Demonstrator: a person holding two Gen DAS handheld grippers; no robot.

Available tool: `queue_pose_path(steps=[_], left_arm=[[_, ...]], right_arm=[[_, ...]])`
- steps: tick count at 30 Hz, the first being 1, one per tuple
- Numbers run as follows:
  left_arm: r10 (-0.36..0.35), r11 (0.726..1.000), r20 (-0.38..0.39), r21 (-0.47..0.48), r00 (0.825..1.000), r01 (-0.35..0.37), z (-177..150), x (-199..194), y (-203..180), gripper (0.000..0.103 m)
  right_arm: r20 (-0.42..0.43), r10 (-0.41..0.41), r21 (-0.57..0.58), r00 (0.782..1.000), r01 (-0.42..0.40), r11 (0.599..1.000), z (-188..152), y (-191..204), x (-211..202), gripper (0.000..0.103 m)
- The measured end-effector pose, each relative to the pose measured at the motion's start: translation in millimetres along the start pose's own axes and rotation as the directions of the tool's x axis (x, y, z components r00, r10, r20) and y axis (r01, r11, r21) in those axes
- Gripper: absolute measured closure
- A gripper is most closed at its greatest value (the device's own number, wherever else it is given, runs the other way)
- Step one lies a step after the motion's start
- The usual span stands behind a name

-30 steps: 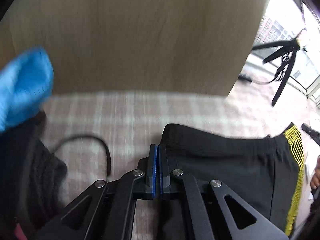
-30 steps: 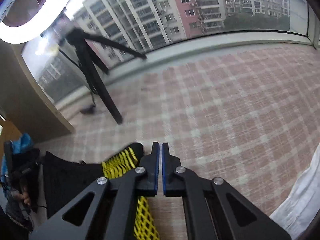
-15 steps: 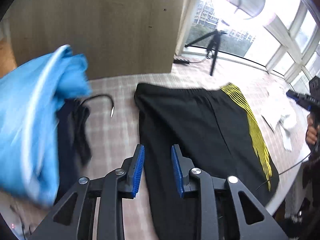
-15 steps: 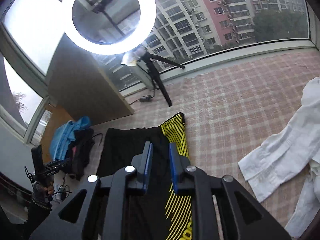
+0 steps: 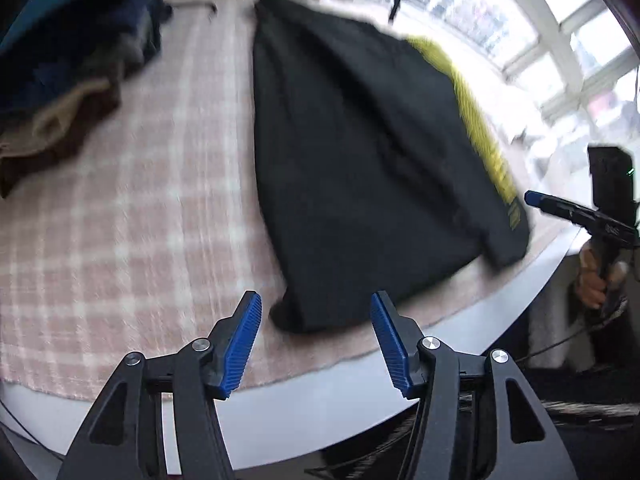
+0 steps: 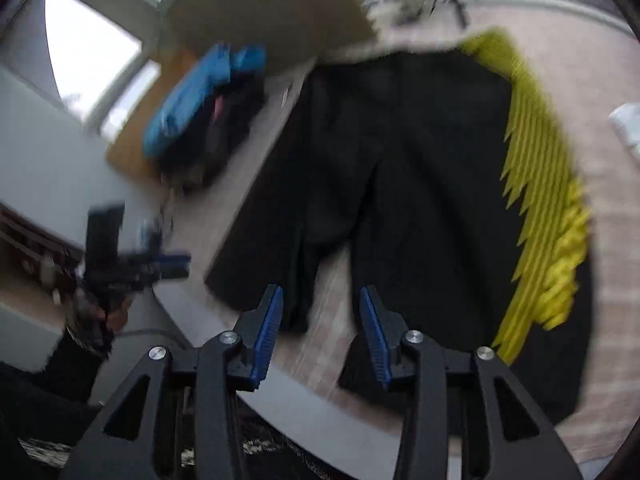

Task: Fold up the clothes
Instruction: 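Open both grippers and release the garment, pulling back above it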

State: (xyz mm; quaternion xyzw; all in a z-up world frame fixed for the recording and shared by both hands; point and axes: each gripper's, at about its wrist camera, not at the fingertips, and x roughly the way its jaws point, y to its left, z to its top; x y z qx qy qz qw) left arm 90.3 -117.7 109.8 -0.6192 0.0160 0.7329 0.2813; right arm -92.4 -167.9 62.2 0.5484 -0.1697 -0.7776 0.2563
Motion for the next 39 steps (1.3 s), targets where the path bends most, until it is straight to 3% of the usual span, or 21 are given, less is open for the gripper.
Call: queue_pose_path(steps=[2,7,8,11,14,17,18,20,22,23,24,26,28,29,33,35,37,38,39], left_arm=[[0.006,0.999,-0.024,0.036,1.000,-0.005,-6.0,13.7,-4.0,0.049],[-0.039,0.988,-0.017,0.146,0.999,0.041,-6.1,19.4,-15.5,0.052],[-0.042,0.984,-0.014,0.171,0.999,0.044,-5.2,19.6,-17.8,0.059],[-0.044,0.976,-0.019,0.215,0.999,0.047,0.4,21.5,-20.3,0.097],[-0.062,0.974,-0.015,0.217,0.998,0.064,0.7,14.2,-16.6,0.100],[-0.114,0.972,-0.001,0.207,0.993,0.112,1.9,-9.5,-11.6,0.100],[-0.154,0.971,0.005,0.185,0.988,0.151,2.4,-19.3,-7.8,0.100],[-0.261,0.961,0.032,0.105,0.965,0.256,4.8,-38.2,6.3,0.100],[-0.247,0.967,0.065,0.083,0.967,0.242,5.7,-46.2,16.6,0.098],[-0.226,0.973,0.061,0.065,0.972,0.222,5.2,-42.2,21.1,0.088],[-0.203,0.979,0.047,0.043,0.978,0.201,4.5,-35.3,25.5,0.070],[-0.173,0.985,0.020,0.002,0.985,0.173,1.9,-21.2,33.2,0.059],[-0.154,0.988,-0.005,-0.008,0.988,0.154,-2.7,-9.0,34.1,0.058],[-0.137,0.991,-0.008,-0.005,0.991,0.137,-3.6,-5.3,33.1,0.057],[-0.081,0.997,-0.021,0.010,0.996,0.081,-5.2,7.9,28.3,0.054],[-0.089,0.996,-0.027,0.017,0.996,0.090,-1.2,10.8,24.3,0.059],[-0.084,0.995,-0.045,0.047,0.995,0.086,2.4,14.3,18.4,0.093],[-0.086,0.994,-0.052,0.058,0.995,0.089,4.0,14.6,16.1,0.100],[-0.112,0.992,-0.049,0.050,0.992,0.115,6.2,10.1,16.2,0.102]], right_arm=[[-0.049,-0.036,-0.057,0.998,0.034,0.998,-15.4,18.1,32.9,0.063],[-0.036,-0.217,-0.231,0.975,0.204,0.951,-27.6,56.4,75.4,0.061],[-0.022,-0.238,-0.256,0.971,0.225,0.940,-27.8,62.0,80.0,0.061],[0.025,-0.271,-0.310,0.962,0.266,0.913,-25.6,75.7,88.0,0.063],[0.030,-0.282,-0.335,0.959,0.275,0.901,-21.6,84.3,89.5,0.092],[0.032,-0.235,-0.326,0.971,0.233,0.916,-17.4,95.6,70.1,0.095],[0.028,-0.188,-0.306,0.982,0.187,0.933,-16.6,98.2,60.0,0.095],[0.027,-0.004,-0.196,1.000,0.010,0.981,-12.8,94.9,34.0,0.095],[0.076,0.130,-0.061,0.989,-0.126,0.990,-8.4,77.7,13.8,0.095],[0.093,0.151,-0.007,0.984,-0.151,0.989,-6.9,67.7,9.3,0.095],[0.093,0.135,0.026,0.986,-0.138,0.990,-6.6,57.8,10.0,0.089],[0.072,0.068,0.065,0.995,-0.073,0.995,-10.9,41.8,17.1,0.076],[0.032,0.025,0.080,0.999,-0.027,0.996,-17.9,32.8,28.7,0.070],[0.011,0.002,0.072,1.000,-0.003,0.997,-21.1,32.7,35.5,0.062],[-0.044,-0.085,0.024,0.995,0.086,0.996,-29.6,37.4,61.7,0.059],[-0.073,-0.077,0.025,0.994,0.079,0.997,-30.5,40.3,75.8,0.059],[-0.073,-0.088,0.007,0.993,0.088,0.996,-28.9,46.6,84.8,0.059],[-0.085,-0.078,0.005,0.993,0.079,0.997,-27.3,48.4,87.7,0.067],[-0.104,-0.061,0.009,0.993,0.062,0.998,-25.5,49.5,90.1,0.092]])
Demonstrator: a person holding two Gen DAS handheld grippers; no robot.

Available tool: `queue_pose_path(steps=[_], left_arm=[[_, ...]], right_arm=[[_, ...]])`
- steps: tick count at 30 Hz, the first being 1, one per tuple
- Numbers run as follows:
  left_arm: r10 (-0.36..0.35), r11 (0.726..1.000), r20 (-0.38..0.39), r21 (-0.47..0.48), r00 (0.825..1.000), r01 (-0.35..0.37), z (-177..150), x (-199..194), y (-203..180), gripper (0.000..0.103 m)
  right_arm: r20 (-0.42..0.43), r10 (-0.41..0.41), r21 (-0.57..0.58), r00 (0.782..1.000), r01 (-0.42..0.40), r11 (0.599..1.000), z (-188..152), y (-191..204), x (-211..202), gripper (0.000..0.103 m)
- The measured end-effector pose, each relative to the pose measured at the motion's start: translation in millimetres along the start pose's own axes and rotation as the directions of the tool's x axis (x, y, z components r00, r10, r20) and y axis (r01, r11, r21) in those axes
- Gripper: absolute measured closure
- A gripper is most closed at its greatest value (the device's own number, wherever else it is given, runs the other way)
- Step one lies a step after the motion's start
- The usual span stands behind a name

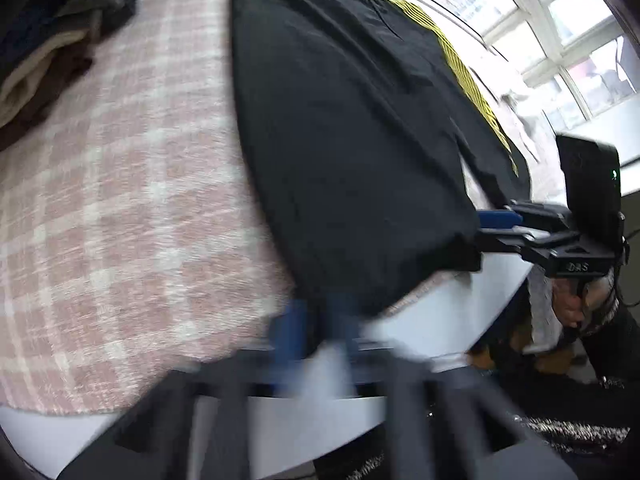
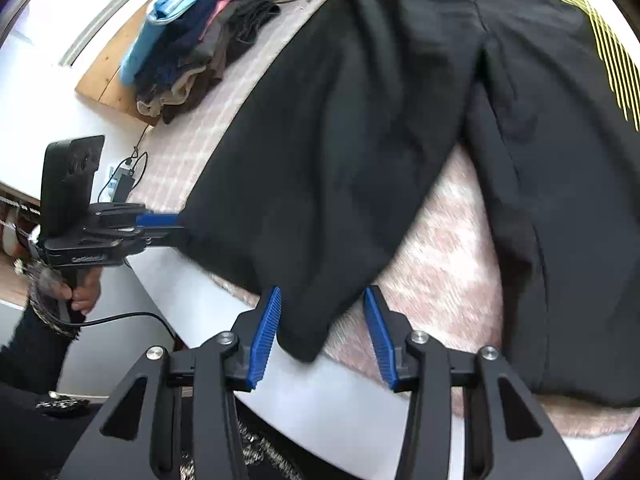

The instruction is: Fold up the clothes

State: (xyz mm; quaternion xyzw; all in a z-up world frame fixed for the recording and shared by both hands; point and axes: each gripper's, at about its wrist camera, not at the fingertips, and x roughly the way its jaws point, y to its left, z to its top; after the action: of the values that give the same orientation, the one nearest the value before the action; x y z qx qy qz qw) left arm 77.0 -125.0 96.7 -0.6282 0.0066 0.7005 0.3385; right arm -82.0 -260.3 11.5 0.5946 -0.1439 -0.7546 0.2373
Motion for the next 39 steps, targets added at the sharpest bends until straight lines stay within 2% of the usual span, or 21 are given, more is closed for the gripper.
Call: queue_pose_path(steps=[1,2,4,5,6,7,8,9,11,13,14,16,19,20,22,24,26,30,35,39], left_arm=[[-0.034,0.999,0.009,-0.012,0.999,0.035,2.3,-6.2,0.4,0.102],[-0.069,0.997,0.019,-0.023,0.997,0.069,4.6,-12.5,0.8,0.102],[-0.143,0.987,0.053,-0.071,0.988,0.147,8.0,-29.7,5.7,0.102],[-0.143,0.985,0.054,-0.086,0.988,0.147,8.5,-33.1,7.2,0.101],[-0.126,0.987,0.049,-0.095,0.991,0.130,8.6,-34.3,8.0,0.096],[-0.109,0.988,0.044,-0.105,0.993,0.113,8.7,-35.5,8.8,0.091],[-0.092,0.989,0.039,-0.114,0.995,0.096,8.8,-36.7,9.6,0.082],[-0.052,0.992,0.036,-0.117,0.998,0.056,8.2,-35.5,7.8,0.077],[0.047,0.992,0.030,-0.116,0.998,-0.043,6.5,-31.2,2.1,0.077],[0.071,0.990,0.051,-0.125,0.996,-0.064,1.3,-37.1,2.9,0.077],[0.077,0.989,0.064,-0.130,0.995,-0.068,-1.6,-40.8,3.8,0.077],[0.058,0.993,0.081,-0.106,0.995,-0.049,3.3,-36.1,-19.5,0.077],[0.021,0.998,0.100,-0.062,0.995,-0.015,14.9,-22.6,-62.3,0.077],[0.009,0.999,0.102,-0.049,0.995,-0.004,20.3,-14.5,-78.0,0.077],[-0.059,0.998,0.085,-0.012,0.995,0.060,9.2,-1.8,-102.3,0.074],[-0.099,0.995,0.072,0.010,0.992,0.098,21.1,25.3,-134.1,0.066],[-0.136,0.990,0.051,0.037,0.989,0.134,28.4,50.1,-164.1,0.064],[-0.108,0.993,0.029,0.051,0.994,0.106,27.2,81.0,-203.5,0.056],[-0.071,0.997,0.056,-0.023,0.996,0.072,25.5,101.2,-211.1,0.055],[-0.060,0.995,0.101,-0.075,0.993,0.068,21.0,106.1,-209.3,0.056]], right_arm=[[-0.011,0.059,0.033,0.998,-0.059,0.998,2.3,-1.9,0.2,0.100],[-0.016,0.138,0.082,0.990,-0.136,0.987,4.6,-5.4,-0.4,0.100],[0.029,0.309,0.179,0.951,-0.309,0.934,8.9,-16.7,-11.9,0.100],[0.062,0.390,0.223,0.919,-0.393,0.892,11.0,-22.8,-18.6,0.100],[0.072,0.412,0.235,0.908,-0.417,0.878,11.7,-26.8,-24.1,0.099],[0.069,0.407,0.234,0.911,-0.411,0.881,11.7,-29.9,-29.2,0.099],[0.067,0.402,0.232,0.913,-0.406,0.884,11.8,-32.9,-34.2,0.094],[0.062,0.383,0.231,0.922,-0.386,0.893,9.8,-37.0,-39.9,0.071],[0.050,0.329,0.227,0.943,-0.332,0.916,3.7,-46.4,-52.1,0.045],[0.038,0.275,0.222,0.961,-0.276,0.935,-2.4,-55.7,-64.2,0.045],[0.061,0.236,0.217,0.970,-0.243,0.945,-7.5,-62.8,-76.0,0.045],[0.125,0.142,0.220,0.982,-0.167,0.961,-16.9,-80.3,-102.5,0.045],[0.206,-0.016,0.249,0.978,-0.036,0.968,-29.9,-117.7,-142.6,0.045],[0.216,-0.072,0.262,0.974,0.013,0.965,-33.3,-129.4,-152.4,0.045],[0.217,-0.143,0.276,0.966,0.080,0.958,-39.3,-150.9,-167.7,0.045],[0.206,-0.169,0.268,0.964,0.111,0.957,-44.8,-177.1,-180.3,0.045],[0.181,-0.186,0.253,0.966,0.137,0.958,-45.9,-199.0,-182.7,0.045],[0.141,-0.196,0.175,0.971,0.170,0.970,-49.0,-225.2,-178.6,0.045],[0.102,-0.146,0.000,0.984,0.147,0.989,-46.8,-236.5,-170.7,0.045],[0.057,-0.139,-0.157,0.989,0.147,0.977,-43.0,-231.2,-156.5,0.045]])
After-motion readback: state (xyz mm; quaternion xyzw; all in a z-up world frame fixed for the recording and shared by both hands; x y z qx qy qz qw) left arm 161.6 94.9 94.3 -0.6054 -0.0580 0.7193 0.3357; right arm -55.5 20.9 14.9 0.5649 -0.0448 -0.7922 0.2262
